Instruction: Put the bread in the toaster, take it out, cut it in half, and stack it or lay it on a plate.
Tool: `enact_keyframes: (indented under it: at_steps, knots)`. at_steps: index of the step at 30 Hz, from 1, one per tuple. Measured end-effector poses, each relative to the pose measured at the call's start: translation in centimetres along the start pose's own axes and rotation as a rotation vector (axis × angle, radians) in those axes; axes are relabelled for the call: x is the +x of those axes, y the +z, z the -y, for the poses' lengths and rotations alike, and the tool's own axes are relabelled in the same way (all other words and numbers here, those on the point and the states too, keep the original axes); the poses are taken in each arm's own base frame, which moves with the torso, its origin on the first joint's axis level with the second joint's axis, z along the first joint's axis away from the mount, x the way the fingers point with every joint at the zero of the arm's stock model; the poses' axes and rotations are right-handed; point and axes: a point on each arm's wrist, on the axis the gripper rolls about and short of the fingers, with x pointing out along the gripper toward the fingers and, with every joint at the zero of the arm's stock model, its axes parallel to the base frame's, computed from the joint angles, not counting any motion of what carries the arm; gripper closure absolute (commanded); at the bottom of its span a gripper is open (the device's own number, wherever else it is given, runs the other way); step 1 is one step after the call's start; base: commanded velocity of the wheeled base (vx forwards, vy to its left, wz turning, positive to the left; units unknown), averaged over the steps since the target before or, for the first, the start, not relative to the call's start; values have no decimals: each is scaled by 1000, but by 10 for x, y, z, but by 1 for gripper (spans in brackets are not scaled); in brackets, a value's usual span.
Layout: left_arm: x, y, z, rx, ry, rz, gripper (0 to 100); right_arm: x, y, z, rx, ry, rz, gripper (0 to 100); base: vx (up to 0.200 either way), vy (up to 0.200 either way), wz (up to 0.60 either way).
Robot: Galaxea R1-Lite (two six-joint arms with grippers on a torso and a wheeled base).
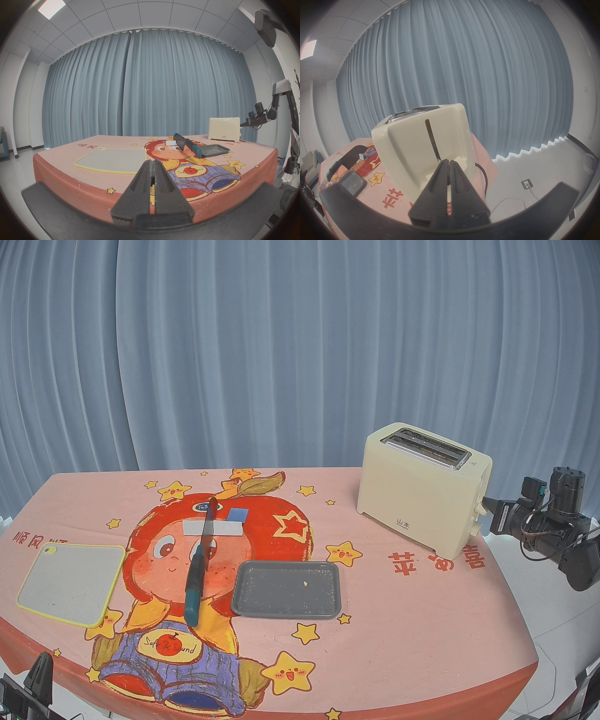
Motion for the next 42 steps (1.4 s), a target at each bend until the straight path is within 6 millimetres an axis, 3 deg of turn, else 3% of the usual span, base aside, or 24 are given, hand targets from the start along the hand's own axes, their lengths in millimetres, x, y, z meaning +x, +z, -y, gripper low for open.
enact_keyframes:
  at_steps: [19, 29, 42]
  knots:
    - [0, 0, 0, 0, 0, 0, 100, -4, 5, -5, -3, 9, 21, 100, 0, 0, 0]
    - [0, 0, 0, 0, 0, 0, 100, -27, 28, -14, -11, 38, 132, 100, 0, 0, 0]
    - [0, 0, 0, 0, 0, 0, 100, -66, 39, -17, -5, 39, 228, 100, 0, 0, 0]
